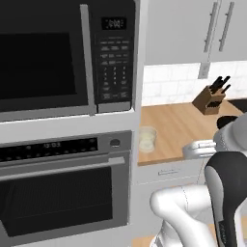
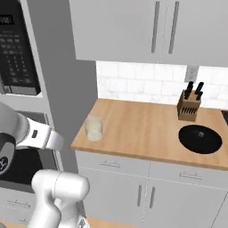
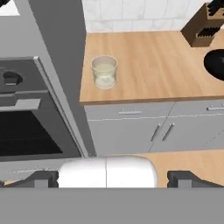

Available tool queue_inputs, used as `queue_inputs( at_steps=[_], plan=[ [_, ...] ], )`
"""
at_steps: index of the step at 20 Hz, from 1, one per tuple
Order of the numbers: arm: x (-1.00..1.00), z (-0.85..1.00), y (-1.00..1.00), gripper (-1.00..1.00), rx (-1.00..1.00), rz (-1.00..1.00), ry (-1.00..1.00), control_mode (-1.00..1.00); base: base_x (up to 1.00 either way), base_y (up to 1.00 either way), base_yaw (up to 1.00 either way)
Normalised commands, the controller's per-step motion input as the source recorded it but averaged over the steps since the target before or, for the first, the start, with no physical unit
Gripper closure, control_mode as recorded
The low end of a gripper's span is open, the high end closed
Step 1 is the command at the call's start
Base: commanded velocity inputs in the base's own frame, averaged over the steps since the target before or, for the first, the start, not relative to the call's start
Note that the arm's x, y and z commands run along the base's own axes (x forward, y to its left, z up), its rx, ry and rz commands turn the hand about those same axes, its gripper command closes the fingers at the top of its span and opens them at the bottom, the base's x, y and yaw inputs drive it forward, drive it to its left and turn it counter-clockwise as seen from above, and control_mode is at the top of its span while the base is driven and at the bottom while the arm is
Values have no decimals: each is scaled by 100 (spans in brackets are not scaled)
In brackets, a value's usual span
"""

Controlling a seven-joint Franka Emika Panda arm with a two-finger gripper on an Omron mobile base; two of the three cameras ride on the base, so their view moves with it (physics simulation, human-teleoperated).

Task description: Grab a lemon wedge from the fridge and one ice cube from the ice bowl, and put them in the glass of lemonade.

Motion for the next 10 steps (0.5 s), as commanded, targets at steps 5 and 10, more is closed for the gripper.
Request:
queue_inputs(
  at_steps=[5,10],
  plan=[
    [0,0,0,-100,0,0,0,100,-42,97,0],
    [0,0,0,-100,0,0,0,100,-11,100,0]
  ],
)
